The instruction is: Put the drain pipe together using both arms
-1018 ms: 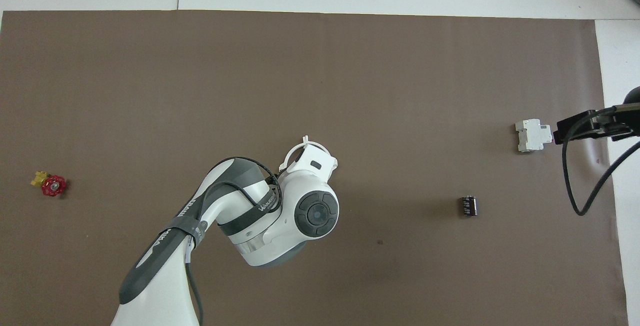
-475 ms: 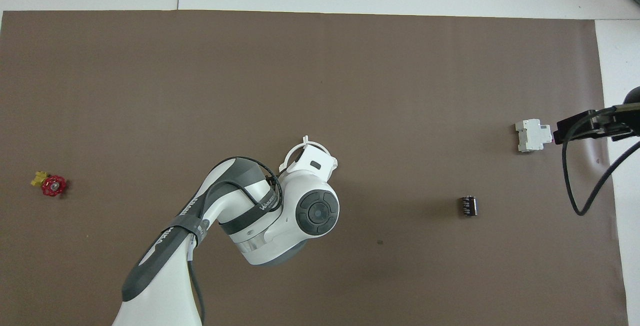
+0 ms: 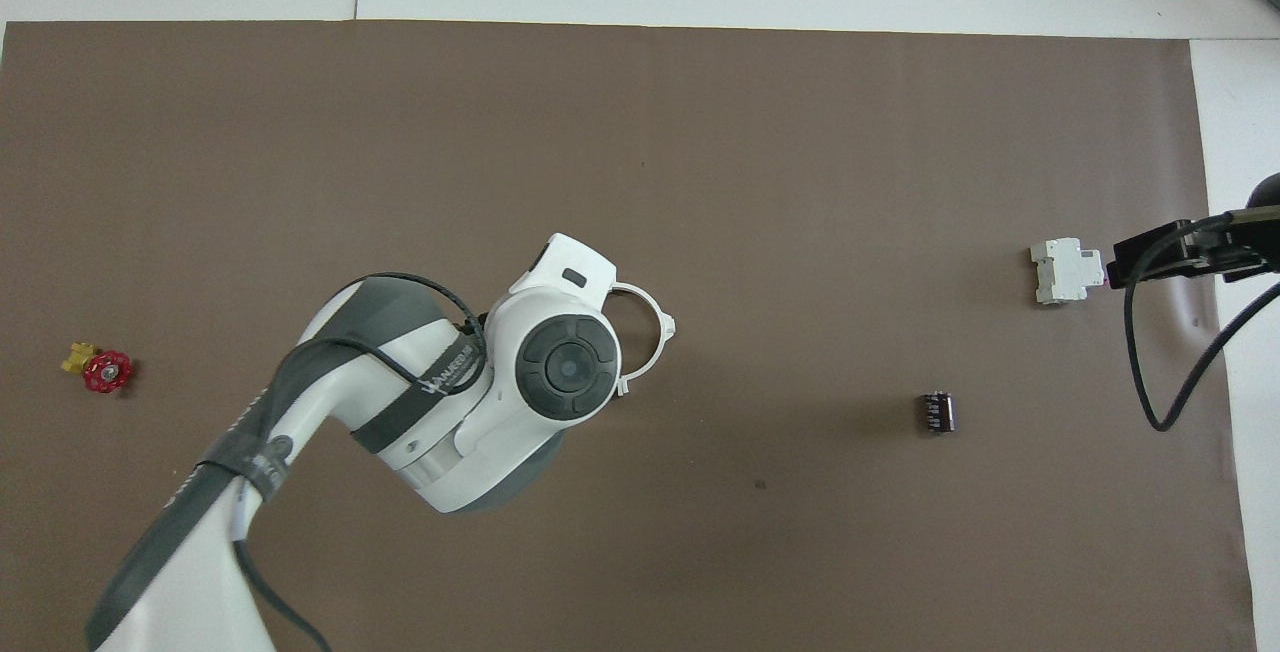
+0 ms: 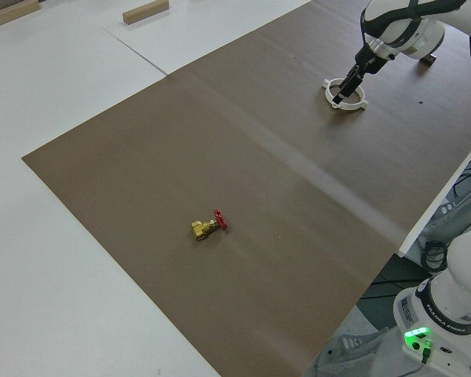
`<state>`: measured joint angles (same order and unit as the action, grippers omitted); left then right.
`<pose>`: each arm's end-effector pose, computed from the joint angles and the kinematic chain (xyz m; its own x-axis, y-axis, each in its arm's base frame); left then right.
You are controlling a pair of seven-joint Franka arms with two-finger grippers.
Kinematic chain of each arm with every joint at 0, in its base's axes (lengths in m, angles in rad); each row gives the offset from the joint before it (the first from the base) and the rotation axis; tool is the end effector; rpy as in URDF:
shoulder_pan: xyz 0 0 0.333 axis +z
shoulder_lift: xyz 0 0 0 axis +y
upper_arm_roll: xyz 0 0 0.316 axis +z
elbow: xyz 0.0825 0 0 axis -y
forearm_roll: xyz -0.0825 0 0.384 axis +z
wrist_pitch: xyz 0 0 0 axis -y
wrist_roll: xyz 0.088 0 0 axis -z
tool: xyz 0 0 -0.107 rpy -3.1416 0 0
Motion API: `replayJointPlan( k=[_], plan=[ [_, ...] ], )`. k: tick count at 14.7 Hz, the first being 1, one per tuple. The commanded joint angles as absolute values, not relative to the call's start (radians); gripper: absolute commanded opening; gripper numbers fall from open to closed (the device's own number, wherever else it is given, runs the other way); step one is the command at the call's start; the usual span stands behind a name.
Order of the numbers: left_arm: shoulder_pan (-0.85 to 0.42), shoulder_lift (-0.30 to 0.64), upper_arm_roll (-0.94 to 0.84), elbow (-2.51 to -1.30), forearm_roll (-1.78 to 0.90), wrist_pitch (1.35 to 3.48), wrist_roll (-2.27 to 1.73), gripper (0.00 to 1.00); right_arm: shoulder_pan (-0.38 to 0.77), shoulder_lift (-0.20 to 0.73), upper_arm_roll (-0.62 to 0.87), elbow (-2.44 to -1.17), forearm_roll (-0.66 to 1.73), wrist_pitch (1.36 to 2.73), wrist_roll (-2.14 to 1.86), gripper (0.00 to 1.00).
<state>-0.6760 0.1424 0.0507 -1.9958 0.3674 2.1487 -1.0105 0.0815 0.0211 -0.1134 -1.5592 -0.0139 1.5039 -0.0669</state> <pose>0.4828 -0.3311 0.3938 0.9557 0.1538 0.2509 0.2028 -0.9620 -0.1827 0.5531 -0.0185 0.6127 0.9964 0.0340 -0.0771 0.0350 -0.9993 0.0112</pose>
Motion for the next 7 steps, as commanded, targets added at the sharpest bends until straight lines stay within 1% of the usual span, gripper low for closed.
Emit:
replayJointPlan(
  k=[1,5,7],
  plan=[
    [-0.573,0.01,0.046,-2.014,0.264,2.015,-0.728,1.0,0.067,0.009,-0.106,-1.569,0.008,1.516,-0.064,1.0],
    [-0.35,-0.136,0.051,-2.022,0.151,1.879,-0.314,1.0,0.067,0.009,-0.106,-1.569,0.006,1.516,-0.064,1.0],
    [-0.223,-0.175,0.054,-2.022,0.123,1.824,-0.089,1.0,0.067,0.009,-0.106,-1.569,0.008,1.516,-0.064,1.0]
  ],
)
